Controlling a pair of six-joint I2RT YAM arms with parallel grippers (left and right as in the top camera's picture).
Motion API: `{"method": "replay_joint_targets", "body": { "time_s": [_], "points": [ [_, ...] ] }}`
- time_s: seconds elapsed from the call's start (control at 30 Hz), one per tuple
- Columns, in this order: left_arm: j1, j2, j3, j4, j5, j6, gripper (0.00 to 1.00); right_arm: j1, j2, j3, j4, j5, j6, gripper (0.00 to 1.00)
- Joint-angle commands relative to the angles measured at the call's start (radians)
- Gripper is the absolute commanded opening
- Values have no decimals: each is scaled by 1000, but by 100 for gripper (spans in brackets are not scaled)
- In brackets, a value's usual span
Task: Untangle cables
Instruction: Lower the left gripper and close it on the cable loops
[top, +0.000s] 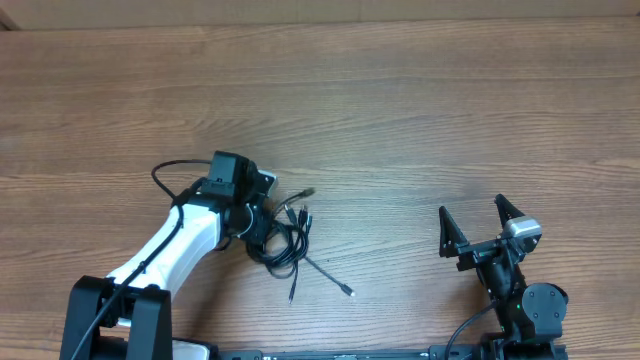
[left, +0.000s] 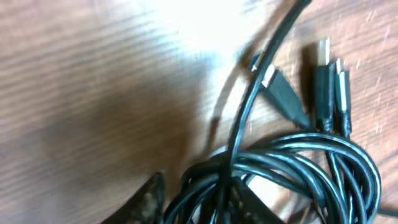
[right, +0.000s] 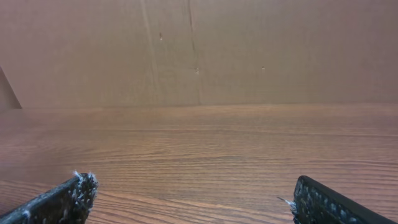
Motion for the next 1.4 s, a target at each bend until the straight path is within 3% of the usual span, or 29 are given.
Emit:
{"method": "replay_joint_targets", "body": {
  "time_s": [0.0,0.4,0.47,0.53,0.6,1.0,1.2,1.37],
  "points": [
    [-7,2,-4,81,12,0,30,4,-8,-10,5,3,0,100],
    [-8,2,-4,344,167,0,45,4,-8,-10,5,3,0,100],
    [-8,2,-4,343,170,0,54,4,-8,-10,5,3,0,100],
    [-8,2,-4,342,170,0,84,4,-8,-10,5,3,0,100],
    [-8,2,-4,338,174,0,98,4,-8,-10,5,3,0,100],
    [-8,2,-4,316,173,8,100,4,-8,-10,5,3,0,100],
    [-8,1,5,84,161,244,100,4,-8,-10,5,3,0,100],
    [-8,1,5,9,124,259,100,4,-8,-10,5,3,0,100]
  ]
}}
